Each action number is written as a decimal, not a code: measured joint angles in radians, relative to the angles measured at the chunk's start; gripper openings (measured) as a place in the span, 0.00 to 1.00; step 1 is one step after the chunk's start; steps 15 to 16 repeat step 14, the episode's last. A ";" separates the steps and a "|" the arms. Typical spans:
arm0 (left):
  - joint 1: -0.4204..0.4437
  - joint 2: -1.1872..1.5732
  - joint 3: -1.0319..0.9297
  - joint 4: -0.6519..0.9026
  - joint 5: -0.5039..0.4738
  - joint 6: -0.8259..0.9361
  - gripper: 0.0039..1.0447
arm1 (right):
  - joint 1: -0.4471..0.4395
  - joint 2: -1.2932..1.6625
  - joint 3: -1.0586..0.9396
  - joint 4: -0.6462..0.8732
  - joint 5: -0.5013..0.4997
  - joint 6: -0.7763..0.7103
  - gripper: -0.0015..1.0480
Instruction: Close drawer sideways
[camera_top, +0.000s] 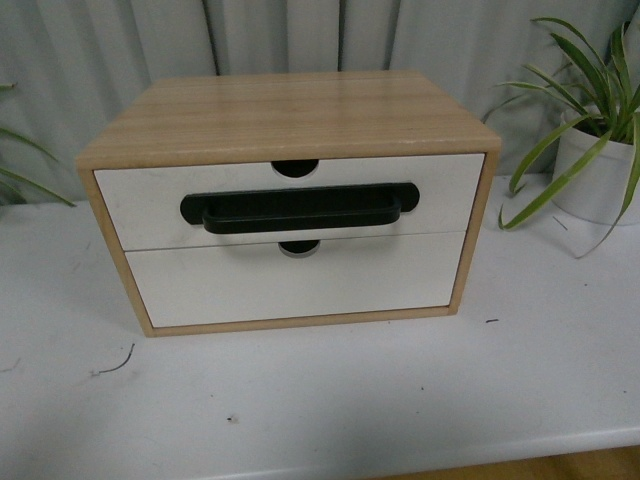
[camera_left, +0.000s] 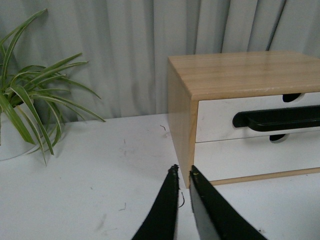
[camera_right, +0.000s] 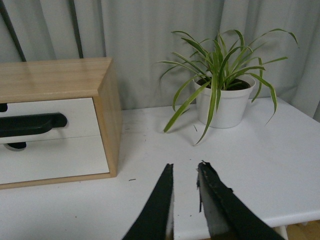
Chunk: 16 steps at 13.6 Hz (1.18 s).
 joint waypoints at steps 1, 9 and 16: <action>0.000 0.000 0.000 0.000 0.000 0.000 0.23 | 0.000 0.000 0.000 0.000 0.000 0.000 0.25; 0.000 0.000 0.000 0.000 0.000 0.000 0.94 | 0.000 0.000 0.000 0.000 0.000 0.000 0.94; 0.000 0.000 0.000 0.000 0.000 0.000 0.94 | 0.000 0.000 0.000 0.000 0.000 0.000 0.94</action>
